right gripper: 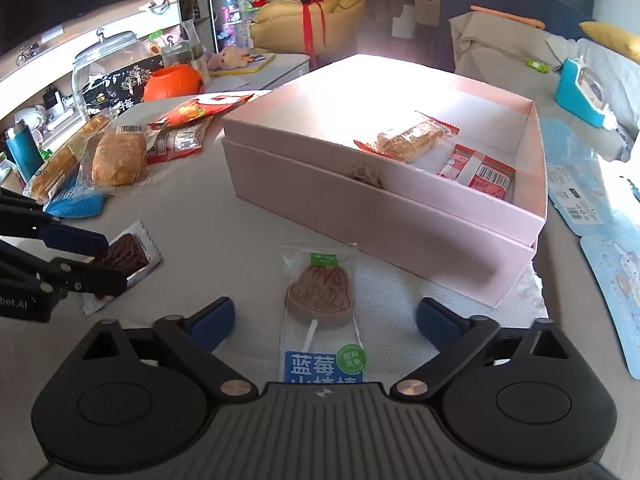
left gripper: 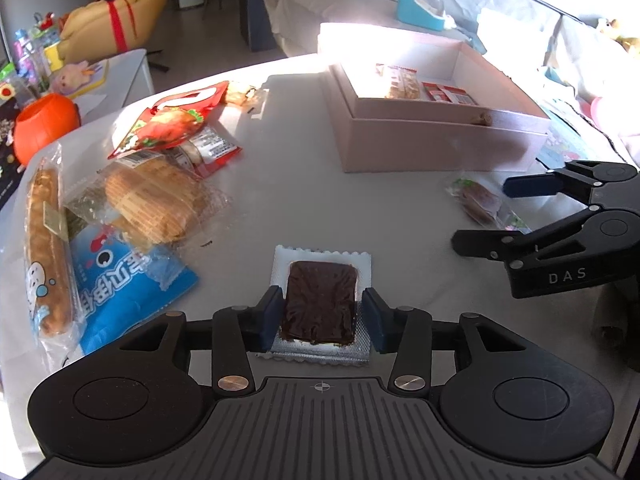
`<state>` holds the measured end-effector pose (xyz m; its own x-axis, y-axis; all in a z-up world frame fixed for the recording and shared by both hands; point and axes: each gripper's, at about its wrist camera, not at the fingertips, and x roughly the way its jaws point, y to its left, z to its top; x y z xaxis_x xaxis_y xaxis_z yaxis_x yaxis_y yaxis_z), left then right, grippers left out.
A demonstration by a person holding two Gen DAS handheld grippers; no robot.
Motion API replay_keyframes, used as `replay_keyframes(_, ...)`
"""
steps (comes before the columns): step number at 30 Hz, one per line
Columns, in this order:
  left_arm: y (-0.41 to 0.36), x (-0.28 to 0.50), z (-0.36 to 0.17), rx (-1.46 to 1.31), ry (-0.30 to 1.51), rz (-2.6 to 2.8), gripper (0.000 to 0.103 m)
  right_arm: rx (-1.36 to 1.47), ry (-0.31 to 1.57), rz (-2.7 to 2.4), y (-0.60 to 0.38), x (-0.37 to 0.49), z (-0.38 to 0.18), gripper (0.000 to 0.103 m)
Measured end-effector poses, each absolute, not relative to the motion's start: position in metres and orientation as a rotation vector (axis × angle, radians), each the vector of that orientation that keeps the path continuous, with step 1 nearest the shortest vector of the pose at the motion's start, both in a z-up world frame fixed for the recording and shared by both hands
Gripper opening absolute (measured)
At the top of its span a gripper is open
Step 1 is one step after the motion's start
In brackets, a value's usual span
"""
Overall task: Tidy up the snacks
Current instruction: 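Grasp the blueberry lollipop with the right tool while the left tool holds the chocolate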
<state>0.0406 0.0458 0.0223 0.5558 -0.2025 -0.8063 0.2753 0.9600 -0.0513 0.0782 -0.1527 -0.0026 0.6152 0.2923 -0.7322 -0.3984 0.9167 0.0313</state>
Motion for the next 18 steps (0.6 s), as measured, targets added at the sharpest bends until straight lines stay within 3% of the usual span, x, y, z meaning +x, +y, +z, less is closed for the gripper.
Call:
replay_keyframes(3,0.046,0.040,0.022,0.081,0.936,-0.286,0.050,-0.117,0.825,0.427,-0.145,0.085,0.000,0.085)
replay_keyframes(8,0.047,0.039,0.022,0.076,0.932,-0.289,0.051,-0.108,0.829,0.436,-0.133,0.093,0.003,0.059)
replay_keyframes(14,0.047,0.038,0.022,0.078,0.929,-0.294,0.053,-0.123,0.828,0.417,-0.133,0.091,0.003,0.043)
replay_keyframes(18,0.047,0.038,0.022,0.077,0.928,-0.298,0.053,-0.095,0.849,0.423,-0.139,0.088,0.006,0.040)
